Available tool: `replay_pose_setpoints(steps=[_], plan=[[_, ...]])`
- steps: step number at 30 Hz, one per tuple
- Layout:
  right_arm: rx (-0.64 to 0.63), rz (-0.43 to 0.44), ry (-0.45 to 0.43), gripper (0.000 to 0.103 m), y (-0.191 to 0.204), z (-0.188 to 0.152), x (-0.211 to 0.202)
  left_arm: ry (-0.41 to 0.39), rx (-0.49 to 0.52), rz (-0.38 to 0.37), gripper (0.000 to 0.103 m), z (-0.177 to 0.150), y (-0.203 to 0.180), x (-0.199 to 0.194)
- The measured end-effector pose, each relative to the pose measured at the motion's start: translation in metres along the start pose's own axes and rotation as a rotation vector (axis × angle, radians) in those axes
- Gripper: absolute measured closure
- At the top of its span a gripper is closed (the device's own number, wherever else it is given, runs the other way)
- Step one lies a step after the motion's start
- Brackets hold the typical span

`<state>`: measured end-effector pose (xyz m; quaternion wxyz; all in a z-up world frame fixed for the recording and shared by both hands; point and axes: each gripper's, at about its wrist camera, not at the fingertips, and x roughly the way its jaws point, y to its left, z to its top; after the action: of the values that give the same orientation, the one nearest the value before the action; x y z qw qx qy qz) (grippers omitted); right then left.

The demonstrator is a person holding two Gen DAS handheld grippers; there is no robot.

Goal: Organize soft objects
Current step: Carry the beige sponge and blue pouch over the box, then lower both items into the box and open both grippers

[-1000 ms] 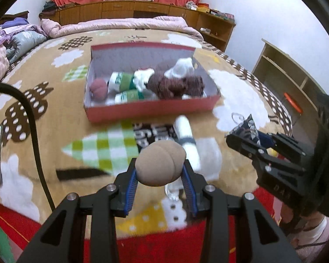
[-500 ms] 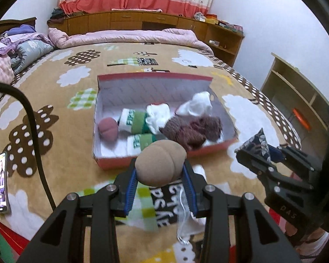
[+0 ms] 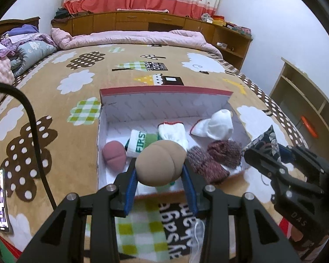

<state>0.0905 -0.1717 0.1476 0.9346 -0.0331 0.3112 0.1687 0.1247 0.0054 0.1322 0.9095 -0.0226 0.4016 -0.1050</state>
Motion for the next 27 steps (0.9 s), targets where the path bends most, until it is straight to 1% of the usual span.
replay_pose_setpoints(steps=[6, 11, 19, 27], plan=[[0.019, 0.011, -0.003, 0.069, -0.006, 0.009, 0.022, 0.0, 0.002, 0.031, 0.063, 0.009, 0.003, 0.02], [0.033, 0.014, 0.007, 0.069, -0.011, 0.013, 0.042, 0.017, -0.016, 0.045, 0.063, 0.009, 0.009, 0.037], [0.053, 0.005, 0.038, 0.069, -0.019, 0.008, 0.073, 0.051, -0.033, 0.031, 0.063, 0.004, 0.016, 0.059], [0.05, -0.009, 0.061, 0.069, -0.024, -0.001, 0.092, 0.076, -0.039, 0.029, 0.063, -0.001, 0.019, 0.074]])
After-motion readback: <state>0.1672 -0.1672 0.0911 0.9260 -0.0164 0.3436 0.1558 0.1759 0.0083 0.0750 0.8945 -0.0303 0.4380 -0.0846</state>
